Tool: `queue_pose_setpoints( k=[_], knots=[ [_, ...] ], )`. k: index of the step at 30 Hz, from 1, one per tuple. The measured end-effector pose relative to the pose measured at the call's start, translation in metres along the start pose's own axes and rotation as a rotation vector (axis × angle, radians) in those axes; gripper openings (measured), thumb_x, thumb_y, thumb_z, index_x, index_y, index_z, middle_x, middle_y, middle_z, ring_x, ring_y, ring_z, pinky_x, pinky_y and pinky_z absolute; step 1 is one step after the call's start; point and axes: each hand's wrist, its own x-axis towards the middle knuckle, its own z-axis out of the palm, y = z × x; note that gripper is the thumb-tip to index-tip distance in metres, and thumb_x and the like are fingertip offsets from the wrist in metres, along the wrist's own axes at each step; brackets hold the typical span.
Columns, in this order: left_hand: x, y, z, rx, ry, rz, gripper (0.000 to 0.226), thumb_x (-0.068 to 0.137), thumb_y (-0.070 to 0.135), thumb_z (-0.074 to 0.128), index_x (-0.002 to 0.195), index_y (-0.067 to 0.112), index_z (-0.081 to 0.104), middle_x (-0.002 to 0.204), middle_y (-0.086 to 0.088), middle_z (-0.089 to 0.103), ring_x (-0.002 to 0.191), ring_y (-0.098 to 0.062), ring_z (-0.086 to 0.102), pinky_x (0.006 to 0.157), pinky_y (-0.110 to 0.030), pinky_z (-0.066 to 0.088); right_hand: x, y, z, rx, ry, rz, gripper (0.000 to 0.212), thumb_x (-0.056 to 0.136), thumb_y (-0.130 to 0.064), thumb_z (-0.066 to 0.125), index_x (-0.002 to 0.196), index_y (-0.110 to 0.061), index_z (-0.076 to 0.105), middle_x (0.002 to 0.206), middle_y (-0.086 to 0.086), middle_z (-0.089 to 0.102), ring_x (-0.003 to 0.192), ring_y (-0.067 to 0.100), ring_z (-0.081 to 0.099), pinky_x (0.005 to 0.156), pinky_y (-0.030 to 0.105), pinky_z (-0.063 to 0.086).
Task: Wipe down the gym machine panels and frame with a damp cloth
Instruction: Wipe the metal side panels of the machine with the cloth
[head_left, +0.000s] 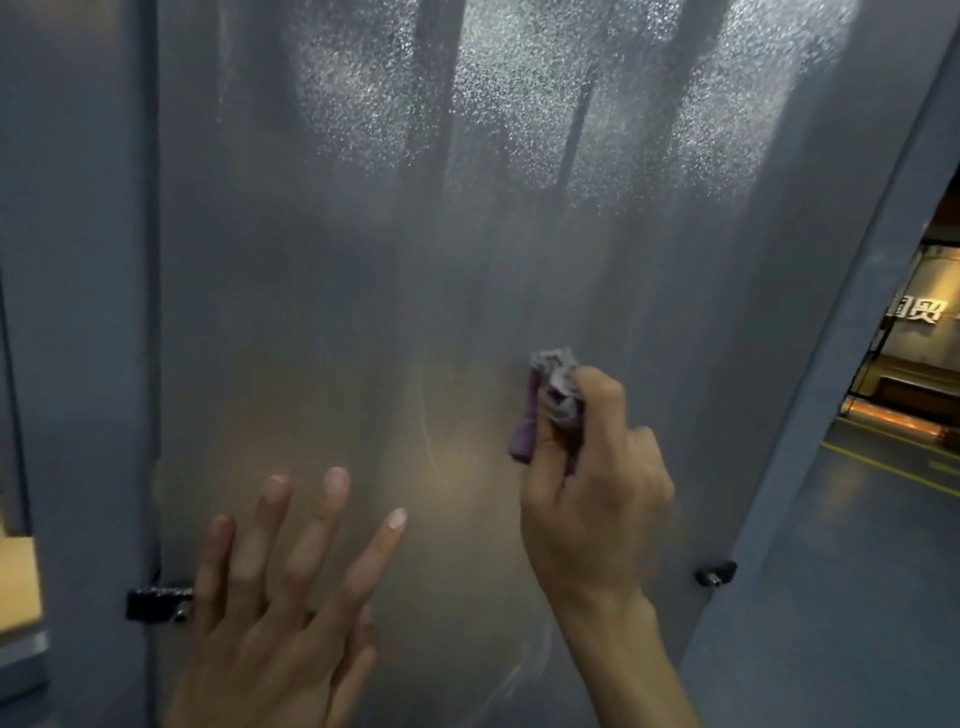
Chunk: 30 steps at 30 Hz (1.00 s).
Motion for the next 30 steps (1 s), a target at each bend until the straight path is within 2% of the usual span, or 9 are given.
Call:
queue_pose_setpoints(
  k=[3, 5, 8, 11, 14, 18, 20, 25, 30],
  knots=[
    [-0.001, -0.002, -0.001, -0.004, -0.001, 0.011, 0.065, 0.088, 0.03, 0.05, 0.152, 0.031, 0.046, 0.168, -0.008, 0.028, 0.156, -0.038, 0.021, 0.127, -0.055, 0.015, 0.001, 0.009, -0.005, -0.039, 0.013, -0.05, 0.016, 0.095, -0.017, 0.052, 0.109, -0.025, 0.051, 0.062, -0.011, 0.054, 0.061, 0.015, 0.037, 0.056, 0.031, 0.034],
    [-0.001, -0.003, -0.001, -0.005, -0.005, 0.014, 0.067, 0.087, 0.031, 0.051, 0.154, 0.032, 0.045, 0.169, -0.008, 0.028, 0.157, -0.038, 0.021, 0.127, -0.055, 0.014, -0.001, 0.024, -0.015, -0.073, 0.047, 0.041, 0.014, 0.096, -0.02, 0.052, 0.11, -0.024, 0.051, 0.061, -0.001, 0.056, 0.058, 0.018, 0.042, 0.06, 0.029, 0.031],
    [0.0, -0.003, -0.001, -0.016, -0.013, 0.007, 0.069, 0.087, 0.032, 0.052, 0.155, 0.034, 0.042, 0.169, -0.007, 0.028, 0.157, -0.036, 0.02, 0.127, -0.055, 0.014, -0.001, 0.019, -0.014, -0.071, 0.061, 0.117, 0.015, 0.097, -0.018, 0.056, 0.108, -0.026, 0.05, 0.061, -0.005, 0.053, 0.052, 0.033, 0.048, 0.058, 0.03, 0.033],
    [0.002, -0.003, -0.003, -0.042, -0.026, 0.006, 0.068, 0.086, 0.031, 0.051, 0.153, 0.033, 0.043, 0.168, -0.007, 0.029, 0.158, -0.035, 0.019, 0.127, -0.055, 0.014, 0.001, -0.008, 0.001, -0.035, 0.016, 0.002, 0.026, 0.091, -0.01, 0.059, 0.11, -0.025, 0.05, 0.065, -0.006, 0.064, 0.059, 0.018, 0.043, 0.056, 0.032, 0.036],
    [0.002, -0.004, -0.006, -0.063, -0.03, 0.006, 0.067, 0.085, 0.03, 0.051, 0.152, 0.034, 0.044, 0.167, -0.007, 0.029, 0.158, -0.035, 0.019, 0.127, -0.055, 0.014, 0.005, -0.008, 0.001, -0.026, -0.001, -0.099, 0.025, 0.087, -0.013, 0.055, 0.109, -0.024, 0.051, 0.063, -0.009, 0.063, 0.065, 0.017, 0.042, 0.057, 0.032, 0.036],
    [0.003, -0.004, -0.007, -0.056, -0.035, 0.013, 0.067, 0.085, 0.03, 0.053, 0.152, 0.034, 0.045, 0.168, -0.007, 0.029, 0.158, -0.035, 0.019, 0.128, -0.054, 0.014, 0.003, 0.015, -0.009, -0.07, 0.071, 0.076, 0.014, 0.096, -0.018, 0.055, 0.109, -0.023, 0.052, 0.061, -0.003, 0.058, 0.059, 0.019, 0.04, 0.06, 0.029, 0.032],
    [0.004, -0.004, -0.007, -0.053, -0.038, 0.013, 0.069, 0.084, 0.03, 0.053, 0.152, 0.034, 0.046, 0.168, -0.007, 0.028, 0.158, -0.035, 0.018, 0.128, -0.054, 0.013, 0.002, 0.002, -0.003, -0.05, 0.05, 0.076, 0.012, 0.098, -0.022, 0.053, 0.11, -0.024, 0.052, 0.064, -0.003, 0.063, 0.058, 0.021, 0.044, 0.057, 0.031, 0.035],
    [0.004, -0.004, -0.01, -0.07, -0.052, 0.021, 0.075, 0.078, 0.029, 0.053, 0.152, 0.035, 0.044, 0.167, -0.007, 0.029, 0.158, -0.035, 0.019, 0.128, -0.053, 0.014, 0.008, -0.033, 0.013, -0.03, -0.031, -0.166, 0.022, 0.089, -0.013, 0.051, 0.109, -0.021, 0.054, 0.062, -0.005, 0.061, 0.053, 0.02, 0.051, 0.055, 0.039, 0.041],
    [0.005, -0.005, -0.011, -0.067, -0.054, 0.019, 0.076, 0.077, 0.03, 0.056, 0.152, 0.034, 0.044, 0.168, -0.006, 0.027, 0.159, -0.033, 0.016, 0.128, -0.052, 0.013, 0.006, -0.004, -0.001, -0.073, 0.041, 0.039, 0.022, 0.094, -0.012, 0.061, 0.11, -0.023, 0.052, 0.065, -0.004, 0.066, 0.068, 0.021, 0.038, 0.058, 0.029, 0.032]
  ],
)
